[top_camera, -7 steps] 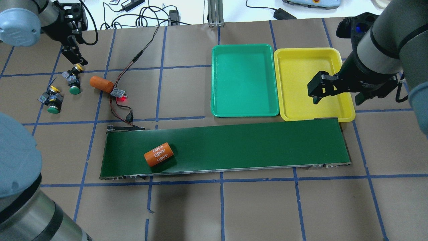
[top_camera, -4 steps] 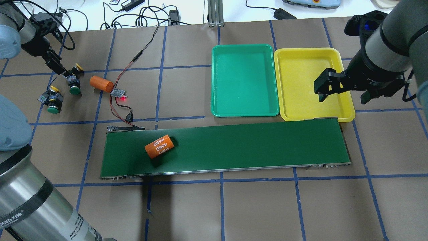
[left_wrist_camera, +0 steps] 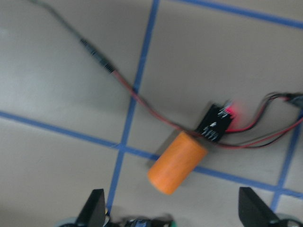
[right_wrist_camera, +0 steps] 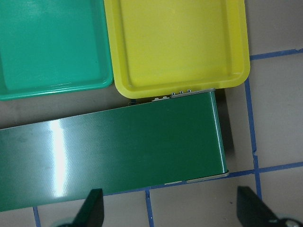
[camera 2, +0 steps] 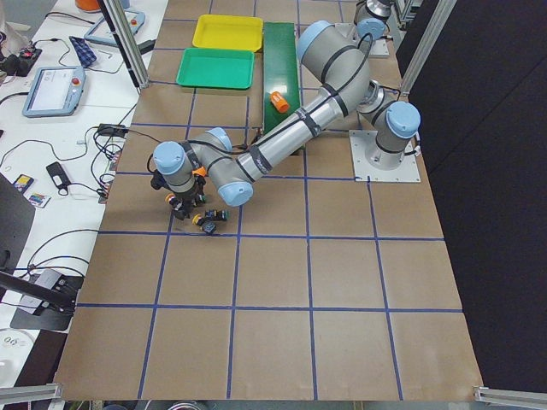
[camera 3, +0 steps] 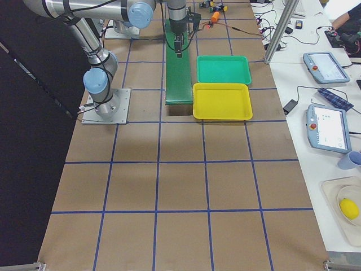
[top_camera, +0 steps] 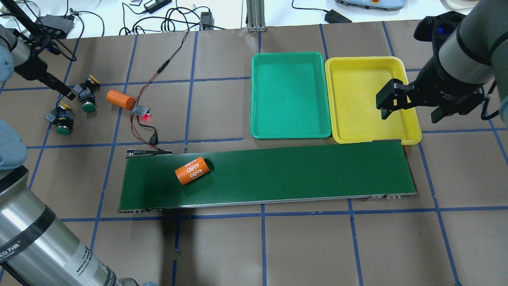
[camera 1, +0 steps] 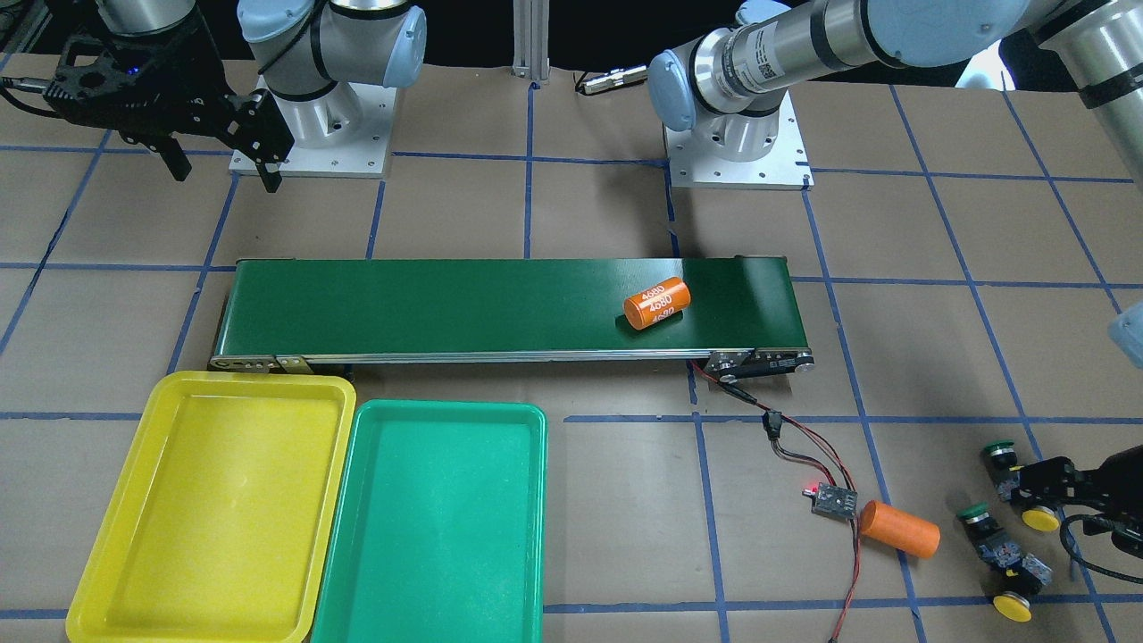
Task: Sort buttons by color to trays
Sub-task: 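Reach the left gripper back to the push-button pile and grasp a button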
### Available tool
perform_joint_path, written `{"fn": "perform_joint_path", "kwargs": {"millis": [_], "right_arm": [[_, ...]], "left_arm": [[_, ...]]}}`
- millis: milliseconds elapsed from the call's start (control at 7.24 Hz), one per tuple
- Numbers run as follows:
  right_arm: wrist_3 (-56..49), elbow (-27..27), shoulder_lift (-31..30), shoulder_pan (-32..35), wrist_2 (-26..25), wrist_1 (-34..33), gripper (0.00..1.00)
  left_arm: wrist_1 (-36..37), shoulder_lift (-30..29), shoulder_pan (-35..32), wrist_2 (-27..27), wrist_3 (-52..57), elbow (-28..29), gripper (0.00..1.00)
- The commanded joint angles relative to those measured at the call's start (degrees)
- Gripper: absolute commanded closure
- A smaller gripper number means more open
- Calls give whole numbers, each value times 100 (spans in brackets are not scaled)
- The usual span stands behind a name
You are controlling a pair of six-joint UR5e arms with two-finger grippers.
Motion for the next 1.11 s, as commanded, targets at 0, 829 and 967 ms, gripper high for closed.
{"fn": "perform_joint_path", "kwargs": {"millis": [0, 829, 967], "right_arm": [[-3, 0, 0, 1, 18, -11, 0], [6, -26, 0, 19, 44, -3, 0], [23, -52, -26, 28, 44, -72, 0]], "left_arm": [[146, 32, 119, 187, -1165, -461, 0], [728, 611, 67, 679, -1896, -1387, 0], [789, 603, 67, 661, -2011, -1510, 0]]}}
